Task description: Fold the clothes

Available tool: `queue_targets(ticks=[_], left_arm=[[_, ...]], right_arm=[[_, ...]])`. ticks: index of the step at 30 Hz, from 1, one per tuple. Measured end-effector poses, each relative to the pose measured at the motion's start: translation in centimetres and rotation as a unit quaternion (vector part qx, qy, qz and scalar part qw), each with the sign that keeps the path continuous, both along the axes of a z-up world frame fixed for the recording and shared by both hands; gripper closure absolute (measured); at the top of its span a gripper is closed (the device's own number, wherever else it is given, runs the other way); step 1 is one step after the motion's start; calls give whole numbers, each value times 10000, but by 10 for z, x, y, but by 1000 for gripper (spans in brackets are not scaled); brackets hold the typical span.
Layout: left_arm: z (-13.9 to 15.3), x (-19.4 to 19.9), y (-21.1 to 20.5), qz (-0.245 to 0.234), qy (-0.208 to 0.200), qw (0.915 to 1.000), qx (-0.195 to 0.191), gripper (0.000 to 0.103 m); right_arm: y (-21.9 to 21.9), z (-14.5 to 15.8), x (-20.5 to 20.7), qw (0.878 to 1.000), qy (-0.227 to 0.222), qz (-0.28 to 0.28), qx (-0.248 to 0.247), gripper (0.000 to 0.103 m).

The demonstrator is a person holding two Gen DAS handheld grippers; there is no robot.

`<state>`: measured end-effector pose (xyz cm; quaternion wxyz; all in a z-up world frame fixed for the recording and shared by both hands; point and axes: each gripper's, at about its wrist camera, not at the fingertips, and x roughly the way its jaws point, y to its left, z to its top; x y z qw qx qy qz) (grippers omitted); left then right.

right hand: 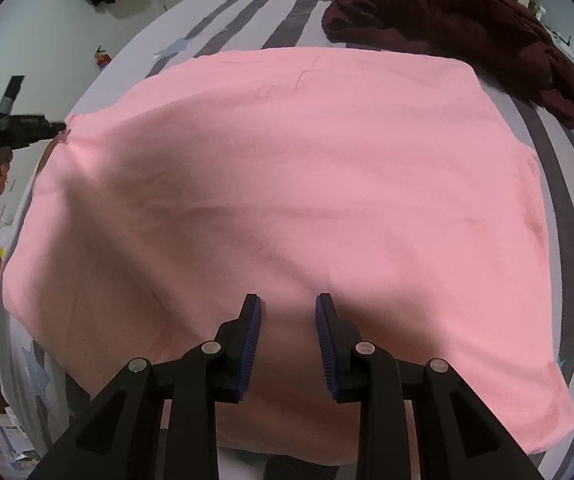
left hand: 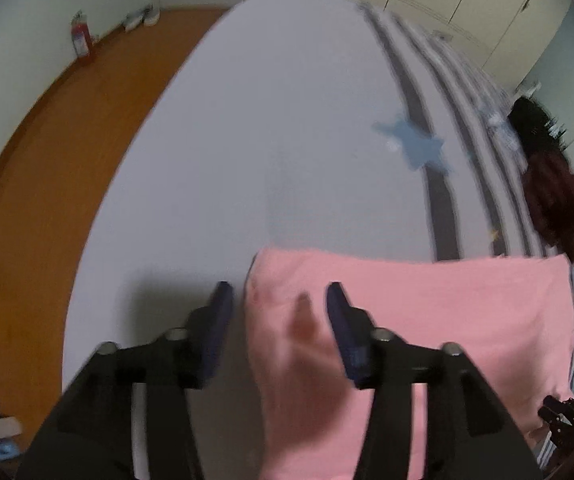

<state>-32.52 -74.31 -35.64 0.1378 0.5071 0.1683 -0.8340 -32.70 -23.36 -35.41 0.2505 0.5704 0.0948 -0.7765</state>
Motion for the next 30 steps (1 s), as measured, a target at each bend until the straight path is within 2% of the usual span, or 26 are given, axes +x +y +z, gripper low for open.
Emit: queue_targets(ticks=[3, 5, 8, 10, 11, 12, 13, 14, 15, 16, 17, 20, 24, 25, 26, 28, 30], left_arm=[[-5, -1, 4, -200, -322, 9985, -395, 47], [-17, -12, 17, -273, -527, 9973, -431, 47], [-25, -19, 9, -232, -695, 9964, -432, 47], [-46, -47, 13, -177, -832, 9958, -344, 47], [-47, -49, 12, -208, -832, 9958, -323, 48], [-45, -48, 10, -260, -808, 9959, -316, 49], [-43, -47, 9, -313, -785, 9959, -309, 57], [-41, -48, 11, -405, -752, 9958, -330, 68], [-40, -50, 14, -505, -741, 9953, -370, 72], [-39, -51, 18, -567, -735, 9948, -423, 76], [-38, -53, 21, -616, -727, 9943, -481, 78], [-36, -55, 22, -599, -649, 9951, -440, 78], [-37, -58, 19, -510, -574, 9964, -347, 78], [-37, -58, 20, -540, -553, 9963, -375, 85], [-37, -59, 21, -570, -533, 9961, -403, 97], [-31, -61, 24, -613, -437, 9960, -483, 97], [-20, -63, 25, -597, -256, 9966, -504, 97]], right_arm=[[11, 11, -4, 9996, 202, -126, 123, 77], [25, 16, -16, 9986, 340, -359, 212, 77], [55, 18, -39, 9940, 478, -881, 428, 77], [72, 19, -54, 9909, 529, -1119, 521, 77], [78, 20, -62, 9903, 541, -1173, 511, 77], [80, 19, -73, 9898, 619, -1151, 568, 77], [79, 20, -85, 9896, 727, -1074, 624, 77], [75, 20, -98, 9894, 833, -1007, 626, 73], [71, 20, -113, 9892, 937, -950, 610, 69], [68, 19, -129, 9887, 1012, -943, 584, 58], [63, 19, -142, 9881, 1068, -958, 552, 51], [47, 15, -186, 9868, 1199, -992, 453, 51], [32, 0, -236, 9870, 1000, -1147, 510, 52], [31, -5, -245, 9872, 905, -1208, 526, 52], [31, -9, -252, 9882, 795, -1219, 476, 68], [32, -14, -262, 9900, 657, -1189, 370, 101], [34, -11, -265, 9902, 719, -1156, 325, 101]])
